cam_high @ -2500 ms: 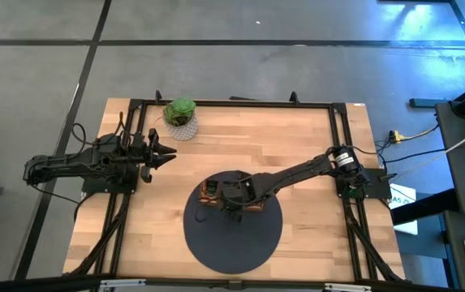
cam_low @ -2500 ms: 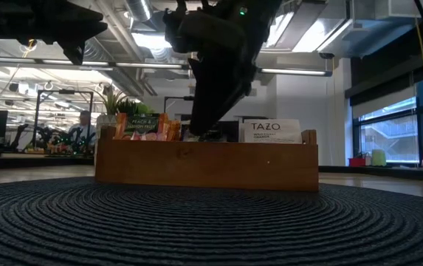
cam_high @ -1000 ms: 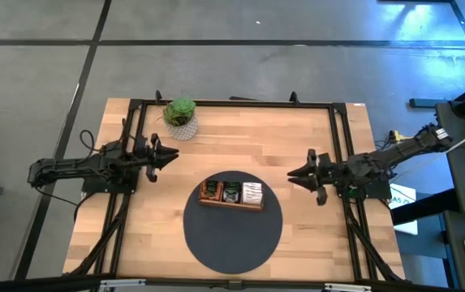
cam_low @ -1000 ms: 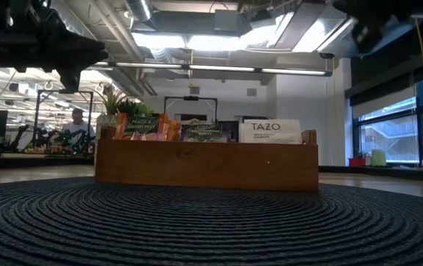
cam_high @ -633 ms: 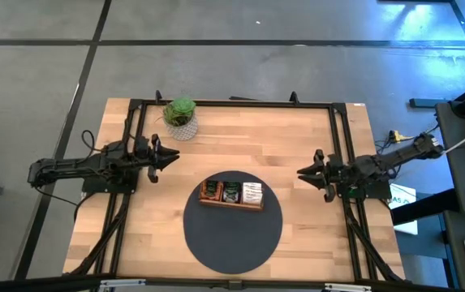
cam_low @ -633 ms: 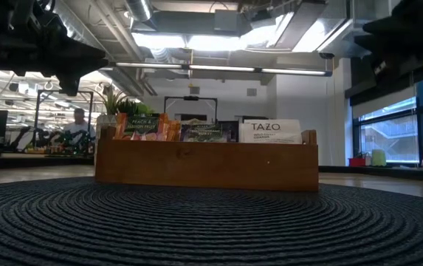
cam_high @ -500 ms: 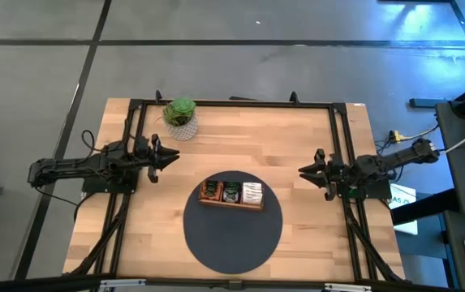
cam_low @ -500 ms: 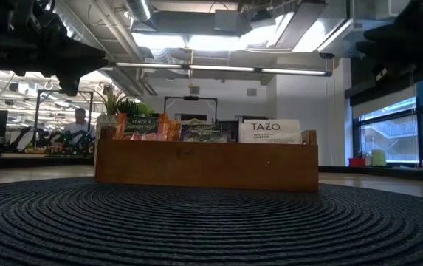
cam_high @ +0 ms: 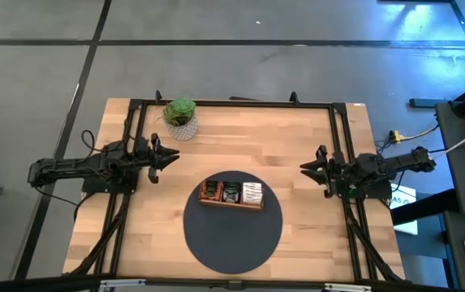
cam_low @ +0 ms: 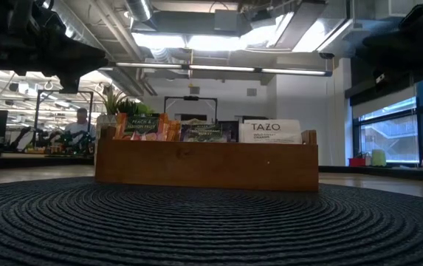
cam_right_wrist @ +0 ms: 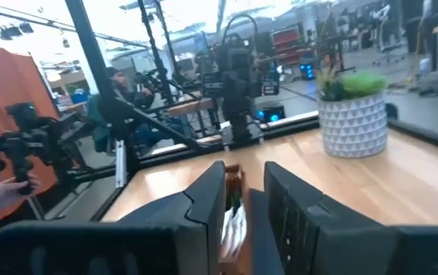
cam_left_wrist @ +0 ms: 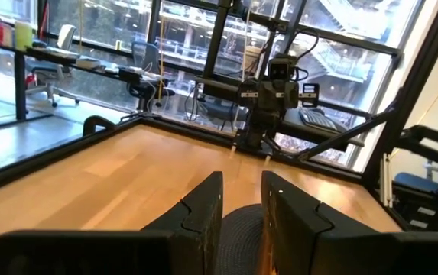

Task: Pick & Place Tea
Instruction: Return to Home Position

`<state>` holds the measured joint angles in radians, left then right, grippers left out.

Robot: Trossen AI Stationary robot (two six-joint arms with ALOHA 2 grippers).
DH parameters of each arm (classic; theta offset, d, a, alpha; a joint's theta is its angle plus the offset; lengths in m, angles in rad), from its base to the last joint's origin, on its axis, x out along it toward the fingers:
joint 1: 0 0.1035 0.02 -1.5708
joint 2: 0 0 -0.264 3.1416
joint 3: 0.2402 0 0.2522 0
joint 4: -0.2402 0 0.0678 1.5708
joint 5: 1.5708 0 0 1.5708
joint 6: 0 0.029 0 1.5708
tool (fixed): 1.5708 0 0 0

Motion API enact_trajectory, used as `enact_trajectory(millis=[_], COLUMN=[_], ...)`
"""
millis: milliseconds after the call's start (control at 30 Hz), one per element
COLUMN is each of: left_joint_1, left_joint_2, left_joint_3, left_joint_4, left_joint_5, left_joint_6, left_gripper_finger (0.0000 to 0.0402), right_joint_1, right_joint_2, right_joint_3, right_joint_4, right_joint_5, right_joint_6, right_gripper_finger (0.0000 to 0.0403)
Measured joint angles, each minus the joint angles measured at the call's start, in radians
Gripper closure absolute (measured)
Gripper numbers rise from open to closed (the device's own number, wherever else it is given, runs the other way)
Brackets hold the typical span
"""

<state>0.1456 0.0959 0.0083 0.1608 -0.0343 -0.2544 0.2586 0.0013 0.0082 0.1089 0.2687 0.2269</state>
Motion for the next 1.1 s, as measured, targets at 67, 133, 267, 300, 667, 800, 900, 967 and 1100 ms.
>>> enact_trajectory(millis=[67, 133, 267, 300, 667, 800, 900, 967, 1100], left_joint_1=[0.0, 0.0, 0.0, 0.0, 0.0, 0.0, 0.0, 0.0, 0.0], left_joint_2=[0.0, 0.0, 0.0, 0.0, 0.0, 0.0, 0.0, 0.0, 0.0], left_joint_3=[0.0, 0.0, 0.0, 0.0, 0.0, 0.0, 0.0, 0.0, 0.0], left_joint_4=[0.0, 0.0, 0.0, 0.0, 0.0, 0.0, 0.0, 0.0, 0.0], left_joint_5=[0.0, 0.0, -0.009, -0.01, -0.01, -0.01, -0.01, -0.01, -0.01], left_joint_6=[0.016, 0.018, 0.063, 0.073, 0.084, 0.059, 0.059, 0.059, 0.059], left_gripper_finger=[0.0313, 0.0313, 0.0313, 0.0313, 0.0313, 0.0313, 0.0313, 0.0313, 0.0313], right_joint_1=[-0.013, -0.029, -0.057, -0.064, -0.091, -0.091, -0.091, -0.091, -0.091], right_joint_2=[0.0, 0.0, 0.0, 0.0, 0.003, 0.003, 0.003, 0.003, 0.003], right_joint_3=[0.0, 0.0, 0.0, 0.0, 0.0, 0.0, 0.0, 0.0, 0.0], right_joint_4=[0.0, -0.019, -0.049, -0.047, -0.047, -0.047, -0.047, -0.047, -0.047], right_joint_5=[0.001, 0.003, 0.003, 0.003, 0.008, 0.008, 0.008, 0.008, 0.008], right_joint_6=[-0.024, -0.037, -0.06, -0.089, -0.322, -0.352, -0.34, -0.338, -0.339], right_gripper_finger=[0.0309, 0.0309, 0.0309, 0.0309, 0.0309, 0.0309, 0.0309, 0.0309, 0.0309])
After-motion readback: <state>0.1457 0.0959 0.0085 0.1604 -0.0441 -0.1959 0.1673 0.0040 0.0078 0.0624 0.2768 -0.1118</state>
